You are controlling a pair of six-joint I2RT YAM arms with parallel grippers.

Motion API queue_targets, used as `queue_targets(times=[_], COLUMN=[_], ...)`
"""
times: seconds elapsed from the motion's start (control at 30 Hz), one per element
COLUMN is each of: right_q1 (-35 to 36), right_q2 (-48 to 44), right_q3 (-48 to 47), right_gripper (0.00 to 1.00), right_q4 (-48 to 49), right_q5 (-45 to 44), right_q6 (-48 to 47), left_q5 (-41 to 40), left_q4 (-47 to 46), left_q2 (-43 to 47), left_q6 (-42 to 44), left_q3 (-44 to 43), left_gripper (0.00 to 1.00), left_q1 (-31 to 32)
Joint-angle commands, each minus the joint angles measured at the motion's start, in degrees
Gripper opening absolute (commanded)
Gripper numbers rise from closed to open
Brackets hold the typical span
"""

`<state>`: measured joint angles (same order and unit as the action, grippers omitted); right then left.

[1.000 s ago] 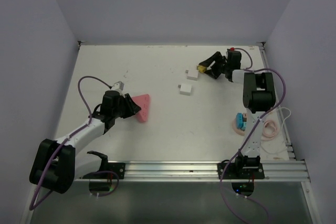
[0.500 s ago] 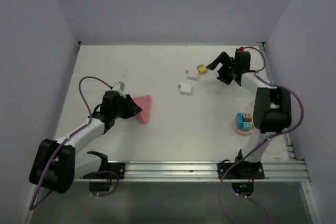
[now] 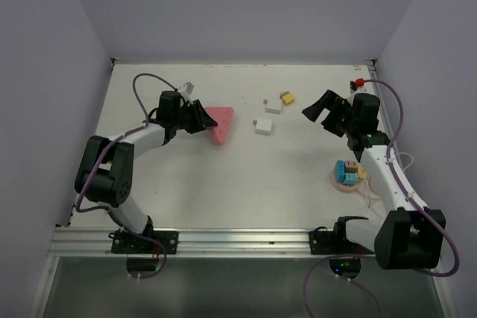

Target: Pull the plug off the socket

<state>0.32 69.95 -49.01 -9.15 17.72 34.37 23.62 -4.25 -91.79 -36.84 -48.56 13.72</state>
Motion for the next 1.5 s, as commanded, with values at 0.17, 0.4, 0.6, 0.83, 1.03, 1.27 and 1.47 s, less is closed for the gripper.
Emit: queue_targets(times=[0.17, 0.4, 0.6, 0.83, 1.03, 1.27, 1.47], right_q1=[-0.14, -0.14, -0.14, -0.14, -0.14, -0.05, -0.05], right_q2=[-9.57, -11.24, -11.42, -12.03, -14.75, -16.07, -14.23], right_q3=[3.13, 4.37, 3.05, -1.16, -4.59, -5.21, -6.36], right_gripper=[0.99, 0.99, 0.99, 0.98, 0.98, 0.99, 0.99], right_q4=[-6.14, -7.90, -10.97, -21.43, -31.89, -39.10, -42.53], right_q5=[0.92, -0.05, -1.98, -10.76, -18.84, -27.81, -31.42], right_q6=[-3.52, -3.96, -5.36, -6.68, -9.05, -8.71, -8.00], left_q5=[14.87, 16.64, 15.23, 11.72, 6.98, -10.22, -18.24], left_q4=[-12.53, -13.68, -11.93, -10.43, -5.25, 12.12, 19.71], left_q2=[-21.93, -32.30, -36.71, -34.87, -31.01, -20.37, -4.48], left_q6=[-3.06, -6.14, -6.23, -5.61, -2.89, 6.85, 13.45], left_q3=[-21.30, -31.15, -33.01, -30.20, -30.02, -31.34, -25.46], left_gripper=[0.00, 0.00, 0.25, 0.64, 0.95, 1.00, 1.00], left_q1=[-0.36, 0.17, 1.05, 0.87, 0.44, 0.35, 0.79])
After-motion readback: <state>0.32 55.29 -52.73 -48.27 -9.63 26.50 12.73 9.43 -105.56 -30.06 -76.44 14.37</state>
